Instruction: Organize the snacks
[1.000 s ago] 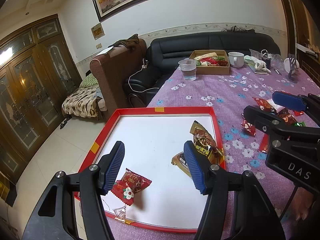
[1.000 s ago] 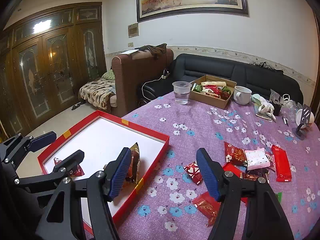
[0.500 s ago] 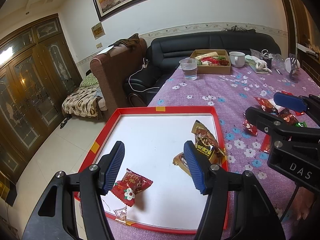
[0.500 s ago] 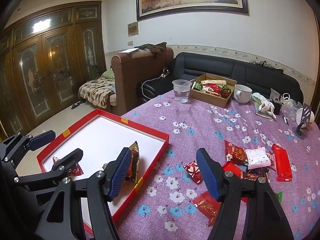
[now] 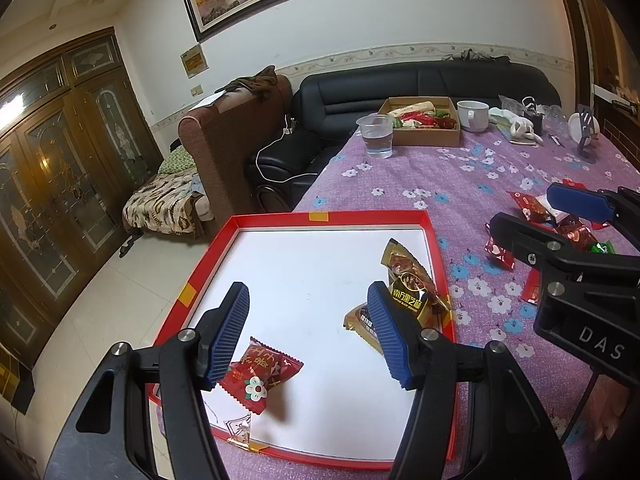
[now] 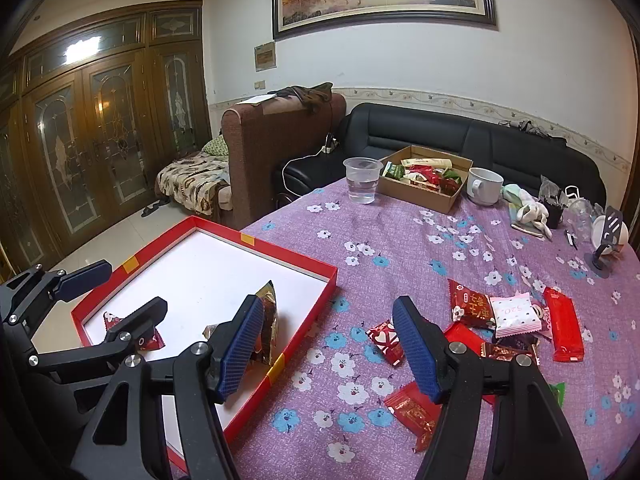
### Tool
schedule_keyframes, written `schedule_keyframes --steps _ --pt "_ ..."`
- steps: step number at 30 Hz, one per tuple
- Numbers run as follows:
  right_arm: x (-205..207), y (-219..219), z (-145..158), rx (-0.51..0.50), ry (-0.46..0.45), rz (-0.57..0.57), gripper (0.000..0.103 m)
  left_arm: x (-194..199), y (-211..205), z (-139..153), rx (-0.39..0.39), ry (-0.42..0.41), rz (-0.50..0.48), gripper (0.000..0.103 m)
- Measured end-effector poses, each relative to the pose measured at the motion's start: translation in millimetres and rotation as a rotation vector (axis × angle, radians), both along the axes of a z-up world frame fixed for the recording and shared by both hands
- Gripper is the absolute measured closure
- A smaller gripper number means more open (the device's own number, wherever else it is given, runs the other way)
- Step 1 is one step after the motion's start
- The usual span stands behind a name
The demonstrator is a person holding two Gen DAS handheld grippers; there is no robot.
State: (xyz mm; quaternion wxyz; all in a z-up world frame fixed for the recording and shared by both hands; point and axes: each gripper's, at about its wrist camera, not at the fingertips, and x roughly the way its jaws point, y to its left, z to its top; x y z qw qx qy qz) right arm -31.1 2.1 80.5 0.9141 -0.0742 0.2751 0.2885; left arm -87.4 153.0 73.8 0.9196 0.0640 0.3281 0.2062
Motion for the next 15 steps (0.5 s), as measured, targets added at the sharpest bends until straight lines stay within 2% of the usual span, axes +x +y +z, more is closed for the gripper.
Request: schedule_keyframes --steps 15 --pt "-0.1 1.1 -2.1 -0.014 -0.003 -0.008 0.034 1.9 -0.6 -5.9 -0.007 0.014 -0.005 0.042"
